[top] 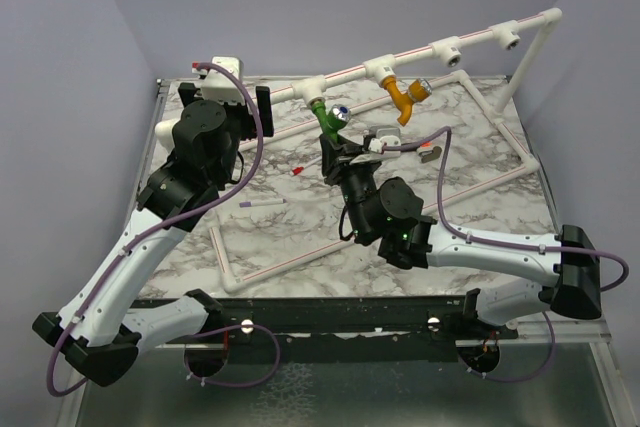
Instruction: Install the water faucets
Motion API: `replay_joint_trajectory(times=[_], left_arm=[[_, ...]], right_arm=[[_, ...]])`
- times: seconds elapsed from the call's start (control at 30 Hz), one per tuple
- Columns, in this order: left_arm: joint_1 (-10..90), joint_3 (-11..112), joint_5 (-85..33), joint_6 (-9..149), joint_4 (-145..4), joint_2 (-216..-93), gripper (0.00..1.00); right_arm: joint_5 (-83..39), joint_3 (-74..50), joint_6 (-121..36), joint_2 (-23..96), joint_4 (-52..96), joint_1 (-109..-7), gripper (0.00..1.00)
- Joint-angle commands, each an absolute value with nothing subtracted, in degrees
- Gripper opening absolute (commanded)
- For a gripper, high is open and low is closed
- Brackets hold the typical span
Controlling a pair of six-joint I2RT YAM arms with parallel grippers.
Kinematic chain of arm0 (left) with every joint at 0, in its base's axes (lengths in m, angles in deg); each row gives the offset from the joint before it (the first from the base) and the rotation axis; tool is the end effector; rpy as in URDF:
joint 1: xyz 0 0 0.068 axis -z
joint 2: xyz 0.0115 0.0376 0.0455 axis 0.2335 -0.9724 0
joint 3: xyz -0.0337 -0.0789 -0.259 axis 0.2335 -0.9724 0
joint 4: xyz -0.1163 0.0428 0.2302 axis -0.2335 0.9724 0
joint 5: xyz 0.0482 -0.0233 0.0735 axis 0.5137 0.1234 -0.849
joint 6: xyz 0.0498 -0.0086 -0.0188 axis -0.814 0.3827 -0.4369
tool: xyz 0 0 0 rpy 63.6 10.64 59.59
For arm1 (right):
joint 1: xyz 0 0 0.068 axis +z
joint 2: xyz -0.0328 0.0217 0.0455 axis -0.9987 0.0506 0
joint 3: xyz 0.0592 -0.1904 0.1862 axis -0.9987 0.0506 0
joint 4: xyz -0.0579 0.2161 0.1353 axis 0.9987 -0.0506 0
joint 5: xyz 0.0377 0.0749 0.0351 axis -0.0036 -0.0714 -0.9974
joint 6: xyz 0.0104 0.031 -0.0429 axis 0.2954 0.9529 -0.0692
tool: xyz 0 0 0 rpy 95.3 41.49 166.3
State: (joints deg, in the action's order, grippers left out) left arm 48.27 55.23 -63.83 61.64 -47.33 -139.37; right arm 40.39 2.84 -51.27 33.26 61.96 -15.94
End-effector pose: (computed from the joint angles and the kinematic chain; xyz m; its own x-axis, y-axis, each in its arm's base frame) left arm 0.1851 -0.1072 0.4605 -0.0748 0.0008 -0.9972 0.0876 0.9961 -0.0057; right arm 0.1261 0.2795 0.3907 0.1295 0.3212 -0.9381 -0.2985 0.9148 0.2720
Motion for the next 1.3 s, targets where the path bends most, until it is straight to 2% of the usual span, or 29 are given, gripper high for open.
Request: replay_joint_trajectory(times=[0.0, 0.43, 0.83, 1.27], left_arm=[[50.3, 52.9, -62.1, 64.3, -38.1, -139.3, 0.99], [51.3, 52.4, -63.2, 64.1, -38.0, -138.3, 0.99], [53.4, 51.9, -64.4, 63.6, -38.1, -137.9, 0.99], [55.1, 51.8, -65.2, 63.8, -38.0, -137.6, 0.99]], right_arm=[[41.2, 2.3, -41.0, 31.3, 62.3, -16.1, 0.01], [46.7, 2.2, -20.0, 31.2, 55.7, -16.8, 0.01], [46.9, 4.0, 1.7, 29.1, 48.4, -18.0, 0.01], [46.3, 3.0, 31.9, 28.0, 29.8, -19.4, 0.01]])
